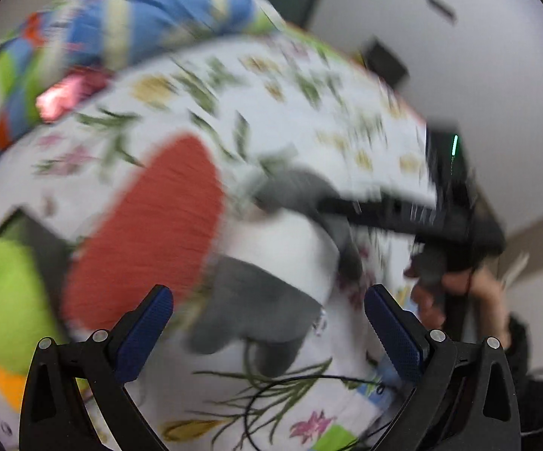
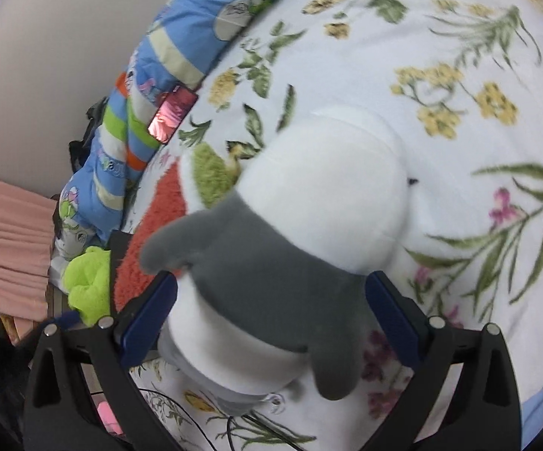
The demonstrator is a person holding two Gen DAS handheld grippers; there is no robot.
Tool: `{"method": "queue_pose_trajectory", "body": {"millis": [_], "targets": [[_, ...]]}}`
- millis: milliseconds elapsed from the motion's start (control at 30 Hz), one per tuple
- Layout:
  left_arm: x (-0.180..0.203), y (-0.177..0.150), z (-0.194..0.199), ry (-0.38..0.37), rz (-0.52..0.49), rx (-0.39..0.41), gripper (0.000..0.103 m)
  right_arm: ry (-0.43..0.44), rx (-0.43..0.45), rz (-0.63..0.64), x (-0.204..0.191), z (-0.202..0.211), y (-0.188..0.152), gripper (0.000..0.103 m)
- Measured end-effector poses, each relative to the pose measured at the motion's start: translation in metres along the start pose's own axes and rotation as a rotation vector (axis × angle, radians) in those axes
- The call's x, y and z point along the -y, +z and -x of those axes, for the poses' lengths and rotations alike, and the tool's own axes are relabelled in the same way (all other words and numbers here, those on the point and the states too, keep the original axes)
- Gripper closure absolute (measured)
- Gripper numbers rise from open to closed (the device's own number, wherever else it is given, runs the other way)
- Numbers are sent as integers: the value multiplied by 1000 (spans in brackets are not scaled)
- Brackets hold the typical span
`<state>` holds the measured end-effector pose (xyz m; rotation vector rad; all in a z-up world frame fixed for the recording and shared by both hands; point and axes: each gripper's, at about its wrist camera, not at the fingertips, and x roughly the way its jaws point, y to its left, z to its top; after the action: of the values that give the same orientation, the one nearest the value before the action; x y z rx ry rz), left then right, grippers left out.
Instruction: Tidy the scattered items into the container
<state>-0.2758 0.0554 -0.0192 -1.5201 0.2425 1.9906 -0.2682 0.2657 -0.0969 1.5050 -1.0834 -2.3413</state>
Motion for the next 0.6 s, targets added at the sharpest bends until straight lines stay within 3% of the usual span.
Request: {"method": "queue_pose_trajectory", "body": {"millis": [133, 267, 433, 600], "targets": [[15, 0, -56, 83, -56, -78, 1, -1, -10, -13, 8, -7, 2, 2], [16, 2, -78, 159, -62, -65, 1, 83, 1, -72, 20, -17, 8, 0], [11, 6, -86, 158, -55, -45, 1, 159, 88, -213, 41, -20, 20, 0], [3, 3, -100, 133, -38, -56, 0, 126, 13, -243, 42, -52, 37, 0]]}}
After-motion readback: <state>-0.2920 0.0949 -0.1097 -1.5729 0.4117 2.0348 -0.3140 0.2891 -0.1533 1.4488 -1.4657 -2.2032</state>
